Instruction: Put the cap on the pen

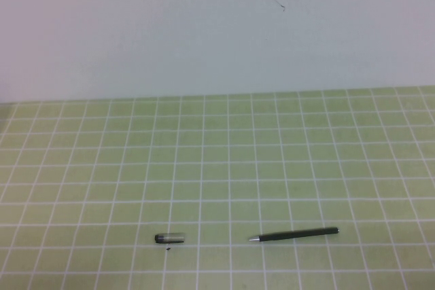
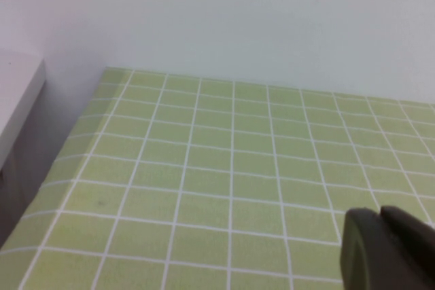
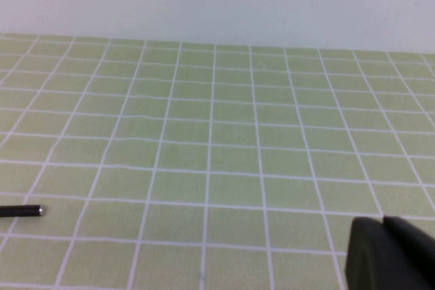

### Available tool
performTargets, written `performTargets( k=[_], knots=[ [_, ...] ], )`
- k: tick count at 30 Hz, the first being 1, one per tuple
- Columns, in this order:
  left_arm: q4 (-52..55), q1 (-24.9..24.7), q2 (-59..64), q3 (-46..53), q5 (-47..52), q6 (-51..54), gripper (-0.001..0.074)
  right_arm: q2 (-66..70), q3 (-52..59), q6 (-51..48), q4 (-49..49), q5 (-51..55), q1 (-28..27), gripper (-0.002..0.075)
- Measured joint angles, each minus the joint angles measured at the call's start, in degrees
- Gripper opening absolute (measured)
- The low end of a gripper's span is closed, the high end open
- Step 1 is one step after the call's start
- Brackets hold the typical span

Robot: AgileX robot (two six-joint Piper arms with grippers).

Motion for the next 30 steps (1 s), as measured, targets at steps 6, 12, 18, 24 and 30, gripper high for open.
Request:
performTargets(
  k=[6, 12, 18, 24, 30],
  knots=[
    [1.68, 0.00, 0.00, 0.00, 0.00, 0.40, 0.0000, 0.00, 0.00, 0.00, 0.00, 0.00, 0.00, -0.0001],
    [1.44, 0.00, 0.00, 0.00, 0.00, 0.40, 0.0000, 0.00, 0.00, -0.14, -0.43, 0.00, 0.00, -0.0001],
    [1.44, 0.00, 0.00, 0.00, 0.37, 0.40, 0.0000, 0.00, 0.00, -0.14, -0.66, 0.00, 0.00, -0.0001],
    [1.44, 0.00, 0.00, 0.00, 0.37, 0.40, 0.0000, 0.00, 0.00, -0.14, -2.90, 0.00, 0.00, -0.0001],
    [0.56, 0.00, 0.10, 0.00, 2.49, 0.05, 0.0000, 0.00, 0.00, -0.14, -3.16, 0.00, 0.00, -0.0001]
  ],
)
